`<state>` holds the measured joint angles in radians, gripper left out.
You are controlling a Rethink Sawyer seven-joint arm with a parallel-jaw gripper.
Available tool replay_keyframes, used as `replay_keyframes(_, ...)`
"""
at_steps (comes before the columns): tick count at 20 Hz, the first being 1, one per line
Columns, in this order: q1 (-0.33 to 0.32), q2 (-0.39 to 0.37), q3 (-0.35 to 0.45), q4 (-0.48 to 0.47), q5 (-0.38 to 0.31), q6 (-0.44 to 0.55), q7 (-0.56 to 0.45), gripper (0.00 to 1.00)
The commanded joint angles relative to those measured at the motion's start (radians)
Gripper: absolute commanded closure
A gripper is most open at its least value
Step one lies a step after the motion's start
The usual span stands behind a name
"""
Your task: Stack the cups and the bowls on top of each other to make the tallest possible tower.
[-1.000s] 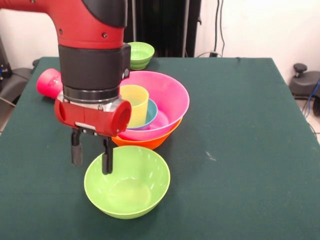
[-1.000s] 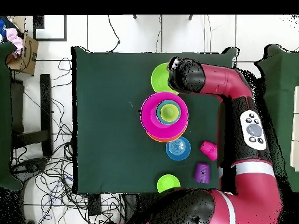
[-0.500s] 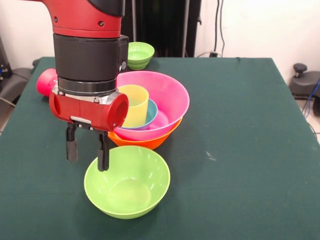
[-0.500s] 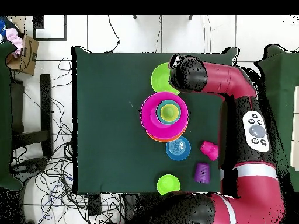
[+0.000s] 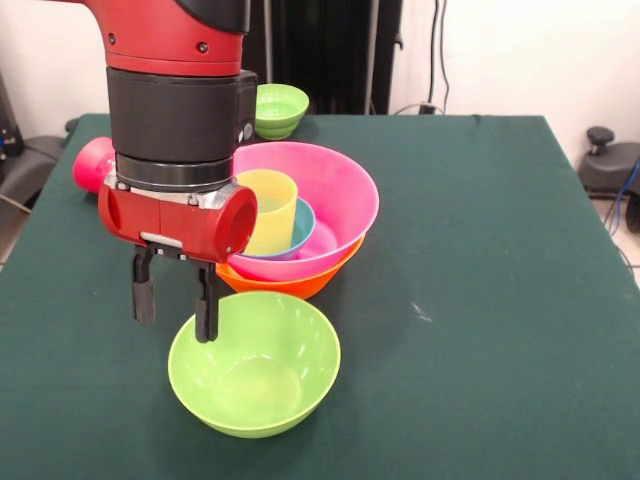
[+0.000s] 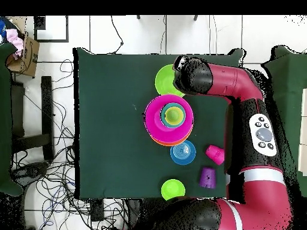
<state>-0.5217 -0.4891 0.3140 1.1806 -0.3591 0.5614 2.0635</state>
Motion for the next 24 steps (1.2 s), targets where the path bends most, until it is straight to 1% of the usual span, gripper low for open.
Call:
replay_keyframes(1, -0.004, 0.058, 0.016, 0.058, -0.096, 0.077, -0.2, 0.0)
replay_keyframes(9, -0.004, 0.073, 0.009, 0.056, -0.109, 0.062, -0.2, 0.0)
replay_keyframes(15, -0.014, 0.099, 0.004, 0.063, -0.13, 0.03, -0.202, 0.0)
replay_keyframes(24, -0.029, 0.122, 0.009, 0.062, -0.166, 0.014, -0.189, 0.0)
